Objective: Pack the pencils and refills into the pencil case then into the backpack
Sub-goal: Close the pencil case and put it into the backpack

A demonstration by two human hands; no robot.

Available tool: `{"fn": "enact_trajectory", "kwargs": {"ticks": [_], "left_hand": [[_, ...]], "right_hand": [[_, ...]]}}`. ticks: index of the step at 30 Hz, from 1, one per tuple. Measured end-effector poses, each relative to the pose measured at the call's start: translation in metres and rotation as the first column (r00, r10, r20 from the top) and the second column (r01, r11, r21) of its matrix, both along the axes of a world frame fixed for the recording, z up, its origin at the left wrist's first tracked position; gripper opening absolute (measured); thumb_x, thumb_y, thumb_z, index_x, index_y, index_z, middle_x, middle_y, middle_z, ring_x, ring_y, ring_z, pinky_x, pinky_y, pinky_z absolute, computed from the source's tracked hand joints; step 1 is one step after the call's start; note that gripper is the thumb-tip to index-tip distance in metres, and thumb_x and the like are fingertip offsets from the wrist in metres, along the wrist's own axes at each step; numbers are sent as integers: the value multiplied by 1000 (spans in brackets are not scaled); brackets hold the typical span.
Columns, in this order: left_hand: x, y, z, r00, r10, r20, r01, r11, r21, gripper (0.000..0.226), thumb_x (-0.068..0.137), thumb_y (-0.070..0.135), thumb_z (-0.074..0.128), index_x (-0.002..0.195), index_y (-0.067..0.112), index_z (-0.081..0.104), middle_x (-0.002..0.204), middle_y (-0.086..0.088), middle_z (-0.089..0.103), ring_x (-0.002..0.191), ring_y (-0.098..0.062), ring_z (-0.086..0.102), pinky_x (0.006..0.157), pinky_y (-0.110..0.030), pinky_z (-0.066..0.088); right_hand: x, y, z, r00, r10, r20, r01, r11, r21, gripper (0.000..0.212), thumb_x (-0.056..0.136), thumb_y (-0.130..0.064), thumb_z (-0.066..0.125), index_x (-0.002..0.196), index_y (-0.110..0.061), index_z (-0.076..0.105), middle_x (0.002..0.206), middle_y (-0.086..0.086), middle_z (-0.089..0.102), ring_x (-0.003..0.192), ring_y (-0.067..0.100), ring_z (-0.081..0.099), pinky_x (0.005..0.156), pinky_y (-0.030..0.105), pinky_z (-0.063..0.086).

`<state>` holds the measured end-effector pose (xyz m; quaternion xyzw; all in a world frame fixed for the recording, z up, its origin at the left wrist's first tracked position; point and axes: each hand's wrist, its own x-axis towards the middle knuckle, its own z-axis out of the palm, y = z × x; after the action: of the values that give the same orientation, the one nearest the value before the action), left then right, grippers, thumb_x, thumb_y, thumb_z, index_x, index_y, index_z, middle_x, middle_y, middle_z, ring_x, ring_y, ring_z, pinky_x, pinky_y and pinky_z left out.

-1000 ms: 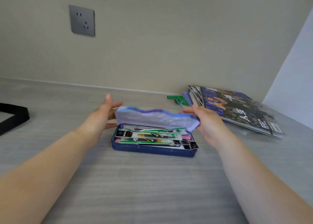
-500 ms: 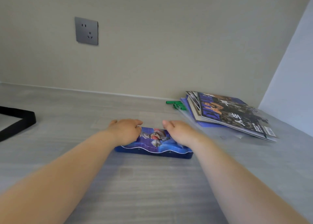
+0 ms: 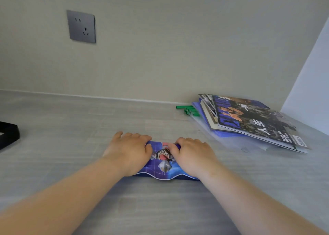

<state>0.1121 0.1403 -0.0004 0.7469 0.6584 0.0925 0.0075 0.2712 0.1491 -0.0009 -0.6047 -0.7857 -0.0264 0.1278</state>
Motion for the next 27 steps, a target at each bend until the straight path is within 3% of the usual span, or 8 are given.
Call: {"fn": "enact_trajectory", "kwargs": {"ticks": [4, 13, 16, 20, 22, 24, 27], "left_hand": [[0, 0, -8, 999, -34, -10, 35, 996, 81, 44, 94, 35, 22, 137, 29, 30, 143, 6, 42, 132, -15, 35, 113, -33, 18], [-2, 3, -10, 995, -74, 63, 67, 992, 106, 45, 94, 37, 26, 138, 30, 29, 145, 8, 39, 132, -14, 35, 108, -30, 24], [-3, -2, -9, 984, -85, 155, 59, 984, 168, 44, 91, 40, 37, 134, 28, 38, 142, 8, 43, 129, -15, 40, 106, -29, 28], [-14, -17, -7, 920, -122, 372, 47, 977, 206, 50, 83, 41, 57, 129, 23, 46, 142, 3, 44, 129, -16, 40, 106, -25, 29], [-31, -28, -9, 871, -169, 462, 149, 986, 81, 67, 74, 38, 71, 133, 26, 41, 148, 2, 32, 135, -12, 29, 108, -19, 22], [-44, -37, -8, 858, -177, 482, 229, 972, -50, 86, 67, 32, 79, 138, 29, 31, 153, 3, 18, 139, -9, 21, 105, -15, 18], [-48, -40, -8, 849, -166, 502, 204, 979, -22, 85, 66, 24, 80, 138, 24, 33, 153, 1, 18, 138, -9, 24, 103, -12, 19]], "right_hand": [[-4, -3, -6, 998, 62, 17, -64, 982, 176, 35, 92, -33, 27, 101, -8, 50, 105, 17, 61, 98, 33, 52, 78, 37, 32], [-1, 0, -11, 992, 111, -56, -97, 973, 209, 33, 90, -35, 30, 105, -12, 50, 104, 13, 64, 94, 30, 54, 74, 34, 32], [-3, -7, -4, 989, 64, -136, -39, 983, 179, 36, 89, -40, 37, 110, -13, 49, 106, 13, 65, 98, 32, 53, 80, 36, 37], [4, -24, 3, 948, 147, -284, -53, 948, 313, 32, 84, -34, 49, 110, -16, 56, 112, 5, 64, 108, 26, 50, 92, 32, 32], [12, -34, 4, 935, 215, -282, -145, 957, 250, 34, 80, -39, 56, 107, -20, 58, 111, 1, 64, 108, 22, 50, 90, 28, 30], [20, -42, 5, 931, 266, -248, -249, 963, 100, 49, 71, -46, 64, 115, -26, 53, 117, -3, 59, 112, 18, 47, 93, 26, 30], [25, -47, 8, 942, 296, -157, -301, 954, -8, 72, 65, -47, 70, 128, -30, 38, 132, -5, 48, 123, 15, 39, 102, 26, 26]]}}
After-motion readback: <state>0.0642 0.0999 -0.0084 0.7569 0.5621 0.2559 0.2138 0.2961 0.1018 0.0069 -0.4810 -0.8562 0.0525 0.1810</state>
